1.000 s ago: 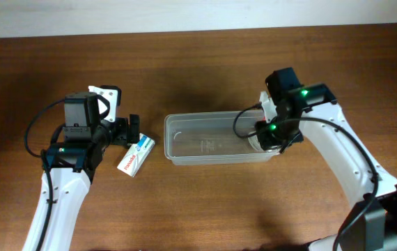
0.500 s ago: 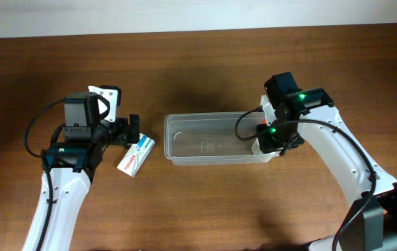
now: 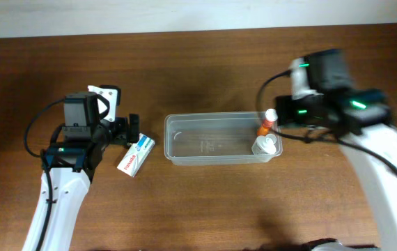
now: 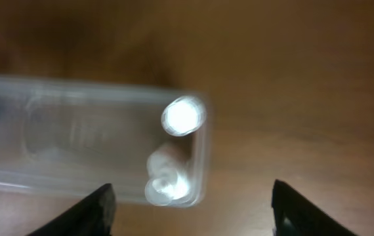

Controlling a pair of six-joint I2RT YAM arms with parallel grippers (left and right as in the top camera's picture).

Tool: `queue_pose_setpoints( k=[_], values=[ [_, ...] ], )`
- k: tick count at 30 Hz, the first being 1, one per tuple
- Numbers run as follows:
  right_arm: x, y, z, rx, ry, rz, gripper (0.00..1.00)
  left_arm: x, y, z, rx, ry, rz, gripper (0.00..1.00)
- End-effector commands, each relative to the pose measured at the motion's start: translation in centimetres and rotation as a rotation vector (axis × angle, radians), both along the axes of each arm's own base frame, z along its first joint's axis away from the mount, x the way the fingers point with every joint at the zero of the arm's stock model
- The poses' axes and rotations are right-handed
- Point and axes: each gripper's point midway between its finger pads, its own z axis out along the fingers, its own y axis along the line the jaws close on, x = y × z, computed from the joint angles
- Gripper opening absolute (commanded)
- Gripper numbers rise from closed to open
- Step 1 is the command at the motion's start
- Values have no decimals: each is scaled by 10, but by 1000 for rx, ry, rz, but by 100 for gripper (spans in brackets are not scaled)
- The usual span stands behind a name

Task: Pack container
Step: 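Place the dropper bottle in the container's right end, release, then grasp the dark bottle with white cap using the left gripper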

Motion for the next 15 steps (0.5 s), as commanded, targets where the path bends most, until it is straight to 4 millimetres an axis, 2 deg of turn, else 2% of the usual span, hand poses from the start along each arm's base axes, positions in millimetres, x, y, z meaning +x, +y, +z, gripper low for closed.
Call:
queue_pose_setpoints(
  k=[1, 3, 6, 8, 15],
  values=[
    [-7, -50, 15, -14, -34, -182, 71, 10, 14, 18, -2, -41, 63, 99],
    [-14, -73, 7, -10, 8, -256, 71, 10, 20, 13, -1, -26, 79, 99],
    [-22, -95, -9, 9, 89, -326, 71, 11, 25, -4, 0, 27, 94, 97],
    [-26, -111, -25, 16, 162, -379, 71, 13, 26, -26, 1, 95, 94, 96],
    [-19, -117, -53, 30, 265, -395, 70, 15, 26, -85, 1, 259, 99, 95]
  ],
)
